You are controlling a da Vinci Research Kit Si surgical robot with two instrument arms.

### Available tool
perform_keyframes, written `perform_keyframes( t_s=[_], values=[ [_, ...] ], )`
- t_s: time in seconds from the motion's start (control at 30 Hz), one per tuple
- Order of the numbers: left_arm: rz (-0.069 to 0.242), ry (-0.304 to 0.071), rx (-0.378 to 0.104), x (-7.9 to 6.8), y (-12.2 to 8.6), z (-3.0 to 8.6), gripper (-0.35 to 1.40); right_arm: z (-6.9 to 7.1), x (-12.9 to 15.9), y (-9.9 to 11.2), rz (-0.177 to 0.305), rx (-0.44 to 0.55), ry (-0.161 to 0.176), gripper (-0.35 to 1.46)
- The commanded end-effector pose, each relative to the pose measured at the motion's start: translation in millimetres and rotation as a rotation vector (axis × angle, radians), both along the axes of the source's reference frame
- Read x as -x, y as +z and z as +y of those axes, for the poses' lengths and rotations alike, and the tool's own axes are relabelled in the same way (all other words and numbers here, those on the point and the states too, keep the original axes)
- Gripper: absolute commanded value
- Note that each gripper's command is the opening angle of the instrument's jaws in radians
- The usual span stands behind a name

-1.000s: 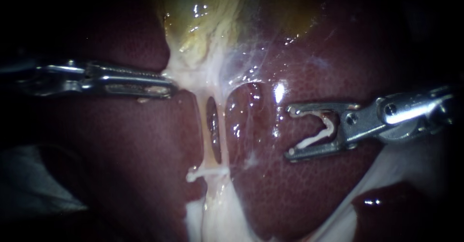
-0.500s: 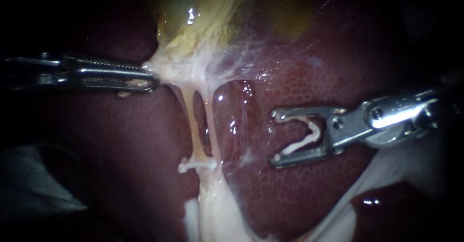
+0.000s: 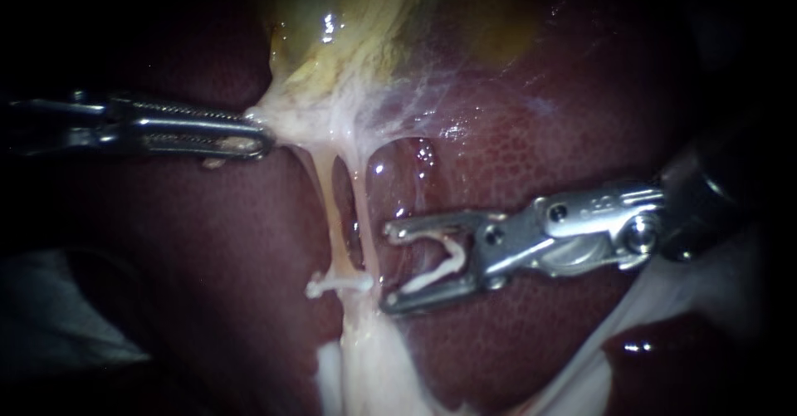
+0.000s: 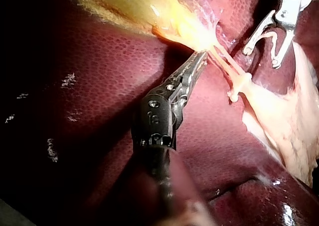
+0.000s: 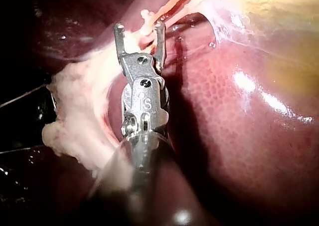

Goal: Clipping second clip left tube

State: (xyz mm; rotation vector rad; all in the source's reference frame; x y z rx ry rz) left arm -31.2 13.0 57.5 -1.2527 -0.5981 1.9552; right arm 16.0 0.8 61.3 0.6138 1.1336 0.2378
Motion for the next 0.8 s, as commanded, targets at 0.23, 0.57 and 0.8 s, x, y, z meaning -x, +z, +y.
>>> perform_keyframes(
  t_s=[0.23,0.57,0.8],
  values=[
    [0.000,0.000,0.000,0.0,0.0,0.0,-0.35,0.0,-1.7,2.6,-0.001,-0.042,-0.005,0.50],
    [0.000,0.000,0.000,0.0,0.0,0.0,-0.35,0.0,-3.1,6.1,0.017,-0.104,-0.021,0.50],
    [0.001,-0.001,0.000,0.1,0.0,0.0,-0.35,0.6,-4.3,6.9,0.107,-0.167,-0.015,0.49]
  ],
)
